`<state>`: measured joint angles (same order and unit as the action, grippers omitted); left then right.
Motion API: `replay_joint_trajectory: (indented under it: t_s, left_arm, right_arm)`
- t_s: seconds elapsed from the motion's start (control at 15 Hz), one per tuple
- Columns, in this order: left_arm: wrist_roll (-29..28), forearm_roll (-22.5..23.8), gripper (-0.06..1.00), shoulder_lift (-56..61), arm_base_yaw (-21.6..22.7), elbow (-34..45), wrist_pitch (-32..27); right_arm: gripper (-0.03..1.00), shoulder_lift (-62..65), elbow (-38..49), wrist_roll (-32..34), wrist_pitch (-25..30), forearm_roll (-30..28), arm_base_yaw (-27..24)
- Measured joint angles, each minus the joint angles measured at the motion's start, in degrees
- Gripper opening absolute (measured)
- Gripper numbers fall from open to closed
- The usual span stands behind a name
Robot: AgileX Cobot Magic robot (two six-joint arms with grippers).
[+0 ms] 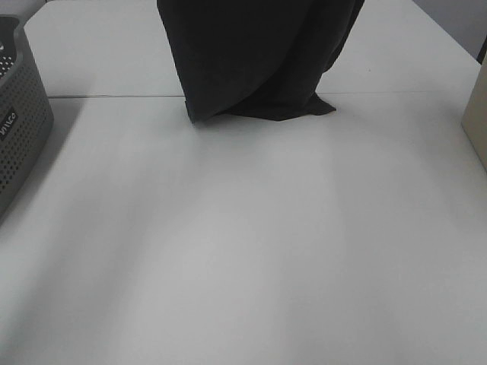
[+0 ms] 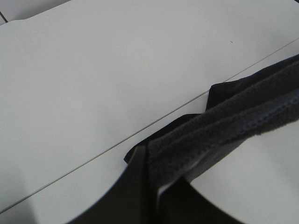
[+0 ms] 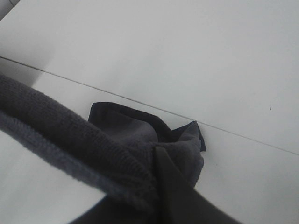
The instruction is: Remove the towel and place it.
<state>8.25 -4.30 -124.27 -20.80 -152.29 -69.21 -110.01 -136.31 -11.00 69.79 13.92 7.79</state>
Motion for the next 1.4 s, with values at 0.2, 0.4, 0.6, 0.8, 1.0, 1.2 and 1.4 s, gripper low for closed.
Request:
replay_joint_trajectory:
  t_s: [0.2,0.4,0.6,0.8,1.0,1.2,1.4]
  left_arm:
    - [0.52,-0.80,0.00,11.06,-0.34,17.48,0.00]
    - [2.41,-2.06,0.00,24.01,-2.35,37.24,0.23]
    - [3.32,-3.95,0.00,33.98,-6.19,53.06,0.52]
    - [4.81,-7.51,0.00,38.56,-11.00,66.63,0.57]
    - [4.93,-8.02,0.00,38.67,-13.01,71.51,0.69]
    - [5.84,-10.66,0.00,38.73,-13.92,77.06,0.80]
    - [6.47,-12.72,0.00,38.73,-16.39,84.63,1.03]
  right_arm:
    - [0.01,8.42,14.67,0.40,0.06,1.26,0.06]
    - [0.01,18.22,30.65,2.69,0.11,2.98,0.06]
    - [0.01,28.71,43.26,2.92,0.11,3.61,0.06]
    - [0.01,38.96,56.95,4.35,0.34,2.92,0.06]
    - [0.01,43.83,65.37,4.53,0.29,2.58,0.06]
    - [0.01,46.87,73.74,4.70,0.17,2.58,0.06]
    - [0.01,47.61,81.07,4.70,0.06,3.27,0.06]
